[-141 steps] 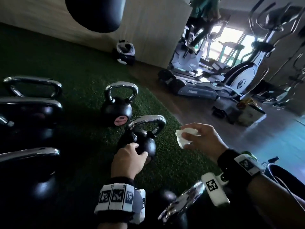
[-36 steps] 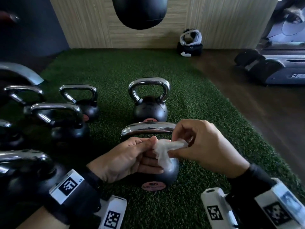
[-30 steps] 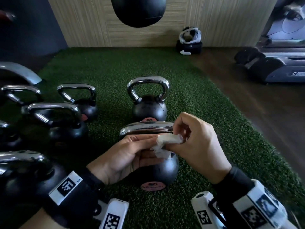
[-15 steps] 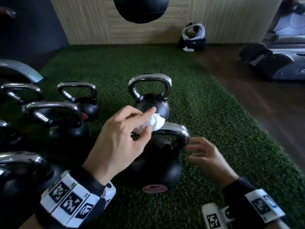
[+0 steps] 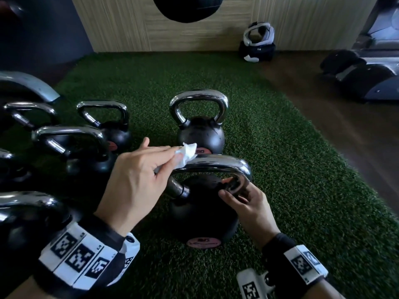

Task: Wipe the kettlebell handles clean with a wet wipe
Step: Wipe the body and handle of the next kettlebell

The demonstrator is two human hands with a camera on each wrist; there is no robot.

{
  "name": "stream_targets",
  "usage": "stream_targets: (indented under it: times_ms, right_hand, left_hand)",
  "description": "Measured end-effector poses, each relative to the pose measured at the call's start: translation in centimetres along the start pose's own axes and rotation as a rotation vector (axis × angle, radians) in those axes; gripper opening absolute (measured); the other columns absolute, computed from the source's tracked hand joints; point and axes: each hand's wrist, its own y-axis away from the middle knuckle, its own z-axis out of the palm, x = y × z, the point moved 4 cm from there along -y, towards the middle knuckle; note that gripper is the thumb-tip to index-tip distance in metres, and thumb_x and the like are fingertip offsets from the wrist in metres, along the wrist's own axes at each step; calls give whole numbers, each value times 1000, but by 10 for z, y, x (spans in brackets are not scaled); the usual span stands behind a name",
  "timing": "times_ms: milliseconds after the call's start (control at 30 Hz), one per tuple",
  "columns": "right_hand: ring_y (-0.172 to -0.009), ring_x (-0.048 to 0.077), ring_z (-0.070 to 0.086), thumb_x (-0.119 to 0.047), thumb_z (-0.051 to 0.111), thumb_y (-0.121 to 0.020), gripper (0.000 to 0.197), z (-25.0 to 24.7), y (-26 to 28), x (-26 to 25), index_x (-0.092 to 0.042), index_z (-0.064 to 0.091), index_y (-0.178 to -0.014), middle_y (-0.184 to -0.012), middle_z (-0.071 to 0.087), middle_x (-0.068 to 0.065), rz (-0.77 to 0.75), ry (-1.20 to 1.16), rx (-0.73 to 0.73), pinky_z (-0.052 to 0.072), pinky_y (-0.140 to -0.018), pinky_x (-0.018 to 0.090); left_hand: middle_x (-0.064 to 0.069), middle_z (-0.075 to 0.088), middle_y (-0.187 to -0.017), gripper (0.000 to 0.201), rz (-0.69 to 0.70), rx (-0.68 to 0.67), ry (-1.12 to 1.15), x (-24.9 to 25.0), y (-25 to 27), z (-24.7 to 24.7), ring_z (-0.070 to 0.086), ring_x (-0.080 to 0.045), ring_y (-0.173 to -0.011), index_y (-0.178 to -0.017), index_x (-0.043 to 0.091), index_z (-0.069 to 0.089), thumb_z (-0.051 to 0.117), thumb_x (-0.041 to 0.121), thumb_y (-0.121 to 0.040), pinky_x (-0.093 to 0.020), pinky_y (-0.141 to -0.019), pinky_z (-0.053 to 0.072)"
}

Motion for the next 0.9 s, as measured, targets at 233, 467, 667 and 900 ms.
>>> stream_targets:
  times_ms: [233, 467, 667, 900]
  right_hand:
    - [-103, 12, 74, -52, 80, -74, 36, 0, 2, -2, -32, 76, -104, -105, 79, -6, -5, -12, -10, 58, -96, 50]
    - [-105, 12, 74, -54, 80, -73, 39, 0, 2, 1, -31, 76, -104, -107, 79, -6, -17, -55, -6, 58, -97, 48]
    - [-107, 18, 74, -56, 82, -73, 42, 1, 0, 8, -32, 75, -105, -110, 78, -3, -10, -75, -19, 58, -96, 50]
    - [-108, 19, 74, -38, 86, -80, 28, 0, 1, 9, -28, 75, -105, -110, 78, -1, -7, -110, -19, 57, -100, 51]
  left_hand:
    - [2, 73, -119, 32, -172, 72, 21, -20, 25, 1, 70, -3, -103, -129, 22, 69, 64, 17, -97, -30, -110, 46]
    - [3, 79, -105, 24, -325, 117, 7, -26, 41, 0, 70, -2, -90, -119, 19, 77, 65, 20, -98, -18, -91, 53]
    - [12, 77, -82, 17, -626, -19, 254, -68, 68, 25, 70, -3, -78, -107, 38, 75, 62, 29, -100, -29, -72, 55]
    - [5, 73, -74, 19, -583, -2, 288, -72, 88, 44, 67, -12, -69, -95, 21, 77, 59, 20, -102, -34, -65, 54]
